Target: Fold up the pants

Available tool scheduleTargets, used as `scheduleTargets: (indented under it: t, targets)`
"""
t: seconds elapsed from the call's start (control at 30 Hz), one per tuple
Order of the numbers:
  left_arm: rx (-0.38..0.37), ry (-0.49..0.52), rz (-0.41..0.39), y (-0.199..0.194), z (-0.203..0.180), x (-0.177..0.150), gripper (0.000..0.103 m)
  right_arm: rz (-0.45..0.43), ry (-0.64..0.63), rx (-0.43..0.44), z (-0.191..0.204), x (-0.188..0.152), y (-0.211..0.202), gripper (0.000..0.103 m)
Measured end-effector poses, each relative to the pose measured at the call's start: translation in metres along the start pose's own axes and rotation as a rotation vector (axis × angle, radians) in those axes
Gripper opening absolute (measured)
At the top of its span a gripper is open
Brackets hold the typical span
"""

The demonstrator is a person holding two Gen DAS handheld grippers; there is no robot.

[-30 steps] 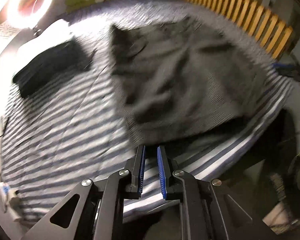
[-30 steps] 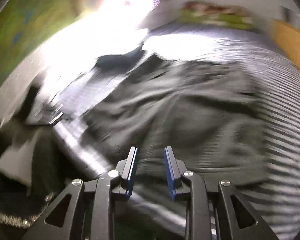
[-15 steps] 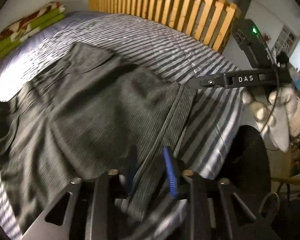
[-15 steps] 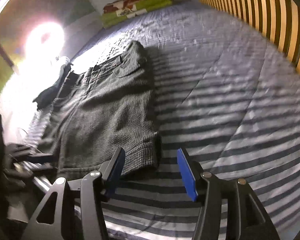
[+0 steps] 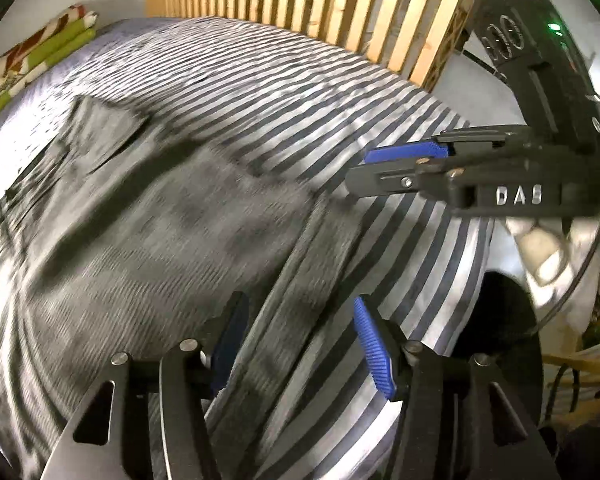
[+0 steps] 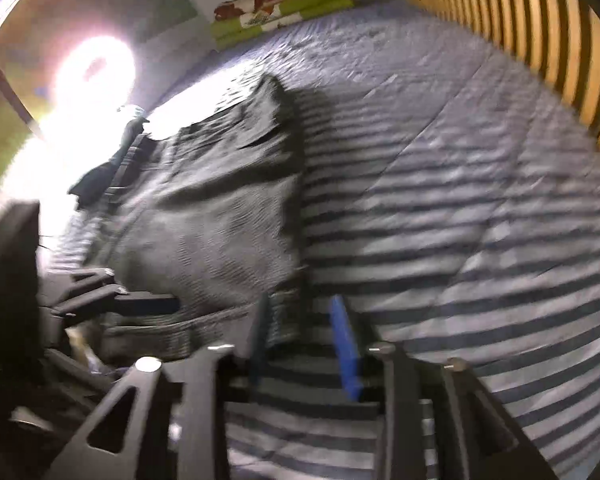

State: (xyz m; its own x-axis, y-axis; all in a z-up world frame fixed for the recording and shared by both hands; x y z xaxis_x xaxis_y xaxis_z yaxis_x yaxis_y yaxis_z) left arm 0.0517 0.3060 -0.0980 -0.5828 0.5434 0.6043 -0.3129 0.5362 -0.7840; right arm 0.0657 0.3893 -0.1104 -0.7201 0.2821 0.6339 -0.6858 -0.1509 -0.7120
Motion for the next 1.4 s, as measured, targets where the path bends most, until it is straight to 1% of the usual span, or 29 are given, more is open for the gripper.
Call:
scheduleTargets:
  t: [0.07, 0.1, 0.13, 0.2, 0.23, 0.27, 0.3, 0.37, 0.4, 0.47, 0.5, 0.57, 0.6, 0.63, 0.7, 0.73, 0.83, 0.9, 1.0, 1.03, 1.07, 1.1, 1.13, 1.17, 1.2, 1.3, 1.4]
  targets:
    - [0.004, 0.007, -0.001, 0.018, -0.011, 0.012, 0.061, -0.038, 0.013, -0.026, -0.012, 0.004, -0.007, 0.034]
    - [0.021, 0.014, 0.001, 0.027, -0.015, 0.018, 0.064, -0.060, 0.031, -0.036, -0.021, 0.006, -0.011, 0.034]
    - [0.035, 0.016, 0.003, 0.033, -0.019, 0.018, 0.065, -0.083, 0.044, -0.048, -0.027, 0.009, -0.014, 0.034]
    - [0.040, -0.004, 0.014, 0.051, -0.020, 0.025, 0.065, -0.124, 0.048, -0.082, -0.037, 0.014, -0.020, 0.034]
    - [0.049, -0.010, 0.015, 0.056, -0.019, 0.026, 0.061, -0.130, 0.038, -0.105, -0.040, 0.018, -0.021, 0.033]
    - [0.056, -0.022, 0.011, 0.062, -0.017, 0.029, 0.052, -0.132, 0.031, -0.113, -0.042, 0.022, -0.020, 0.033]
    - [0.043, -0.037, 0.014, 0.066, -0.014, 0.030, 0.033, -0.134, 0.029, -0.117, -0.045, 0.026, -0.021, 0.033]
    - [0.014, -0.107, 0.001, 0.065, -0.007, 0.032, 0.026, -0.131, 0.048, -0.099, -0.051, 0.035, -0.020, 0.034]
    - [0.010, -0.122, -0.006, 0.061, -0.003, 0.032, 0.020, -0.123, 0.065, -0.071, -0.054, 0.042, -0.018, 0.034]
    - [-0.009, -0.158, -0.034, 0.046, 0.002, 0.033, 0.017, -0.106, 0.085, -0.046, -0.059, 0.055, -0.010, 0.034]
    - [-0.020, -0.181, -0.052, 0.034, 0.006, 0.033, 0.016, -0.103, 0.089, -0.042, -0.058, 0.063, -0.003, 0.034]
    - [-0.031, -0.212, -0.088, 0.009, 0.014, 0.030, 0.015, -0.086, 0.104, -0.002, -0.053, 0.082, 0.016, 0.035]
    - [-0.030, -0.223, -0.105, -0.003, 0.019, 0.029, 0.015, -0.073, 0.118, 0.032, -0.049, 0.091, 0.027, 0.038]
    - [-0.025, -0.237, -0.119, -0.014, 0.024, 0.027, 0.015, -0.055, 0.128, 0.075, -0.044, 0.101, 0.039, 0.044]
    - [-0.025, -0.266, -0.137, -0.031, 0.035, 0.022, 0.015, -0.010, 0.138, 0.162, -0.030, 0.121, 0.069, 0.050]
    - [-0.028, -0.282, -0.144, -0.036, 0.038, 0.021, 0.015, 0.007, 0.137, 0.188, -0.023, 0.132, 0.084, 0.050]
    - [-0.034, -0.315, -0.161, -0.048, 0.048, 0.017, 0.015, 0.050, 0.122, 0.215, 0.002, 0.160, 0.129, 0.050]
    - [-0.041, -0.327, -0.168, -0.050, 0.049, 0.016, 0.014, 0.105, 0.099, 0.215, 0.017, 0.174, 0.159, 0.051]
    - [-0.049, -0.336, -0.179, -0.059, 0.049, 0.008, 0.014, 0.137, 0.064, 0.172, 0.032, 0.185, 0.188, 0.051]
    - [-0.052, -0.340, -0.181, -0.061, 0.049, 0.005, 0.014, 0.145, 0.053, 0.163, 0.036, 0.188, 0.195, 0.048]
    - [-0.059, -0.347, -0.183, -0.063, 0.052, 0.003, 0.014, 0.144, 0.057, 0.160, 0.038, 0.189, 0.198, 0.041]
    - [-0.065, -0.352, -0.186, -0.065, 0.054, 0.000, 0.014, 0.137, 0.065, 0.150, 0.038, 0.191, 0.200, 0.021]
    - [-0.065, -0.356, -0.188, -0.067, 0.055, -0.001, 0.014, 0.130, 0.073, 0.135, 0.037, 0.193, 0.200, 0.010]
    - [-0.065, -0.358, -0.192, -0.070, 0.055, -0.003, 0.014, 0.123, 0.086, 0.123, 0.036, 0.195, 0.198, 0.010]
    - [-0.063, -0.355, -0.198, -0.074, 0.055, -0.006, 0.014, 0.112, 0.096, 0.123, 0.036, 0.197, 0.195, 0.006]
    - [-0.045, -0.347, -0.219, -0.091, 0.058, -0.016, 0.014, 0.076, 0.111, 0.120, 0.039, 0.204, 0.181, 0.005]
    - [-0.040, -0.380, -0.241, -0.112, 0.068, -0.028, 0.014, 0.044, 0.110, 0.109, 0.049, 0.212, 0.166, 0.004]
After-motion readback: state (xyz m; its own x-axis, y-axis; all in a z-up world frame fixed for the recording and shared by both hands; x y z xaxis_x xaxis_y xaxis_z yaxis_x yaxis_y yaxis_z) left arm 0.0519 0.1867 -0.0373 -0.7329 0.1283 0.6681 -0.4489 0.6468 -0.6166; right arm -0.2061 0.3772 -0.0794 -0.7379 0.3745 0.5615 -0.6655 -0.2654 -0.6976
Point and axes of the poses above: each gripper's, at about its wrist camera, not at the fingertips, and y roughly the way its jaws point, z to its left, x to its top, the point moved 2 cm from there along y, roughly the way its jaws point, and after that the axes turned 9 degrees about -z, right-handed, at the moved point
